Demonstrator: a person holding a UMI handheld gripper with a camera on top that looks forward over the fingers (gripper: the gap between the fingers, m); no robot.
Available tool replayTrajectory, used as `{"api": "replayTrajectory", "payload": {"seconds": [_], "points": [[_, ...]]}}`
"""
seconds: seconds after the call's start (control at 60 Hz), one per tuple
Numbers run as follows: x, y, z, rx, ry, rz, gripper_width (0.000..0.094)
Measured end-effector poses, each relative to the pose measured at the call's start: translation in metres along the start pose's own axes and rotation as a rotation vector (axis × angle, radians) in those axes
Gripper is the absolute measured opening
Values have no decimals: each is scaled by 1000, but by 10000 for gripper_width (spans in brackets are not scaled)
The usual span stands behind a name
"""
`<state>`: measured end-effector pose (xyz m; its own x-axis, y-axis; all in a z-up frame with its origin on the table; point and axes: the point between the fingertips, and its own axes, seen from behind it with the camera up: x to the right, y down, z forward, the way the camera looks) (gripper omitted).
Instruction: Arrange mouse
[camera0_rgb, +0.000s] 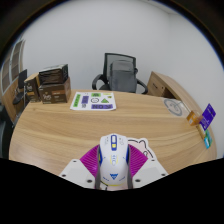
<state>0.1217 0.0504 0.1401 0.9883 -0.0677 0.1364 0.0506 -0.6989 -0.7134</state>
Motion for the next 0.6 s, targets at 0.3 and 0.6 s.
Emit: {"api": "replayTrajectory", "payload": {"seconds": [0.3,0.6], "points": [[50,47,33,-61,-157,87,374],[43,55,-2,-83,-190,42,840]]}}
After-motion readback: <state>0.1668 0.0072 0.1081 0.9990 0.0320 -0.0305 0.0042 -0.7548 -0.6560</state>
